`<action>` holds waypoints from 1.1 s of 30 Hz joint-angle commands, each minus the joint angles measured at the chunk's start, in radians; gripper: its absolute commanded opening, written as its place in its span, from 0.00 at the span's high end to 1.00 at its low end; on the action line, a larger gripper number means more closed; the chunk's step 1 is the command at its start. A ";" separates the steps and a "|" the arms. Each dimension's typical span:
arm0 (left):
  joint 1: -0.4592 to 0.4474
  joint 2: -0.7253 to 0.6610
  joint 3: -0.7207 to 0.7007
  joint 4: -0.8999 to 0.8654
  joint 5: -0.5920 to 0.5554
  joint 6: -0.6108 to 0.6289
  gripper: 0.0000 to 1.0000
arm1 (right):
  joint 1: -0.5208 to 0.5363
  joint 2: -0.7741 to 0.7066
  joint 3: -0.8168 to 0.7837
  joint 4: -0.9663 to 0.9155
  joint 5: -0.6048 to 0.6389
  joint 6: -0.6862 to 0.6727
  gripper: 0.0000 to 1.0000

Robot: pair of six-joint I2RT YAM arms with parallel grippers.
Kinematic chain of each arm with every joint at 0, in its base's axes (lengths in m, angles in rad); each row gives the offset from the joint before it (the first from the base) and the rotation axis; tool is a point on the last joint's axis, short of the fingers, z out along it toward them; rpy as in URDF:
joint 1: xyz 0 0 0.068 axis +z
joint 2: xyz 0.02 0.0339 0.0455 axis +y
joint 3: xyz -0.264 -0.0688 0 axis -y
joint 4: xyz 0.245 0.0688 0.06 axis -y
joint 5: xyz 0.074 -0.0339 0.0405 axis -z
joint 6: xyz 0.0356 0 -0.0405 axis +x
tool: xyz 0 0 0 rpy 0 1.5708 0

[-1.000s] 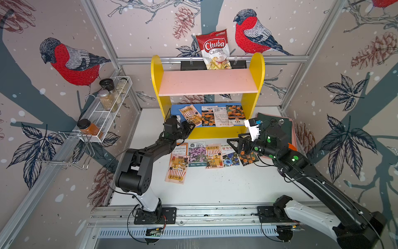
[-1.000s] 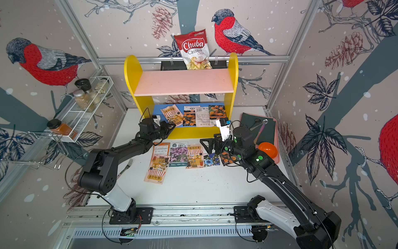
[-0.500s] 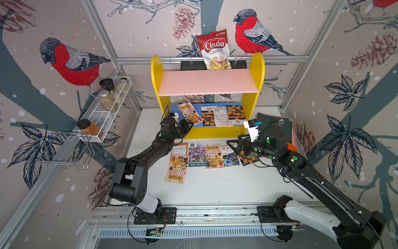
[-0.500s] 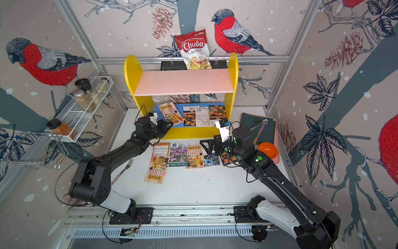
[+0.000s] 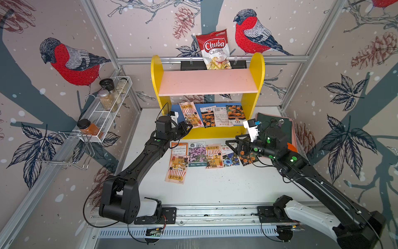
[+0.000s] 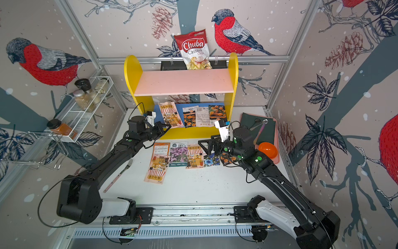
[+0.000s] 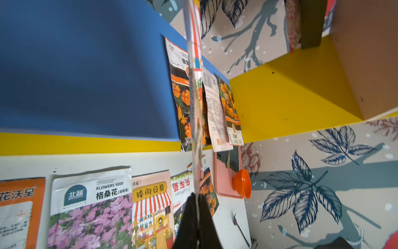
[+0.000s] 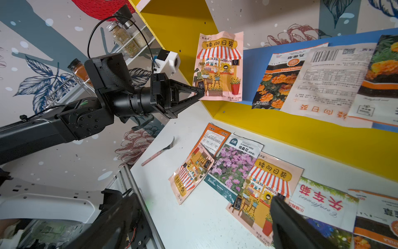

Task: Take the seed bag off the shelf
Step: Pick up the seed packet from the shelf.

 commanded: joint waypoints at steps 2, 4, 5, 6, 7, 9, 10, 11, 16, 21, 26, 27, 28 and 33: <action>0.000 -0.039 -0.003 -0.106 0.162 0.114 1.00 | -0.017 -0.010 -0.018 0.085 -0.084 0.031 0.01; -0.002 -0.076 -0.016 -0.129 0.189 0.137 1.00 | -0.036 -0.015 -0.027 0.102 -0.103 0.046 0.01; -0.003 -0.099 -0.025 -0.135 0.204 0.147 1.00 | -0.050 -0.016 -0.032 0.109 -0.113 0.052 0.02; -0.003 -0.122 -0.034 -0.136 0.225 0.155 1.00 | -0.067 -0.015 -0.036 0.118 -0.126 0.063 0.02; -0.002 -0.139 -0.041 -0.129 0.255 0.158 1.00 | -0.086 -0.016 -0.041 0.129 -0.142 0.074 0.02; -0.006 -0.174 -0.050 -0.126 0.318 0.161 1.00 | -0.134 -0.009 -0.053 0.162 -0.212 0.105 0.02; -0.010 -0.187 -0.051 -0.126 0.346 0.167 1.00 | -0.154 -0.003 -0.056 0.176 -0.239 0.117 0.03; -0.018 -0.201 -0.050 -0.128 0.374 0.174 1.00 | -0.172 0.003 -0.060 0.190 -0.269 0.128 0.03; -0.074 -0.241 -0.041 -0.134 0.493 0.211 1.00 | -0.198 0.033 -0.067 0.242 -0.374 0.151 0.05; -0.135 -0.267 -0.055 -0.099 0.569 0.219 1.00 | -0.201 0.050 -0.071 0.315 -0.465 0.188 0.08; -0.198 -0.277 -0.056 -0.057 0.596 0.193 1.00 | -0.202 0.061 -0.057 0.337 -0.495 0.199 0.12; -0.208 -0.278 -0.057 -0.050 0.596 0.187 1.00 | -0.204 0.063 -0.055 0.346 -0.506 0.204 0.13; -0.218 -0.278 -0.058 -0.043 0.595 0.181 1.00 | -0.204 0.062 -0.055 0.352 -0.513 0.210 0.14; -0.250 -0.280 -0.078 0.030 0.586 0.135 1.00 | -0.205 0.062 -0.056 0.379 -0.529 0.228 0.24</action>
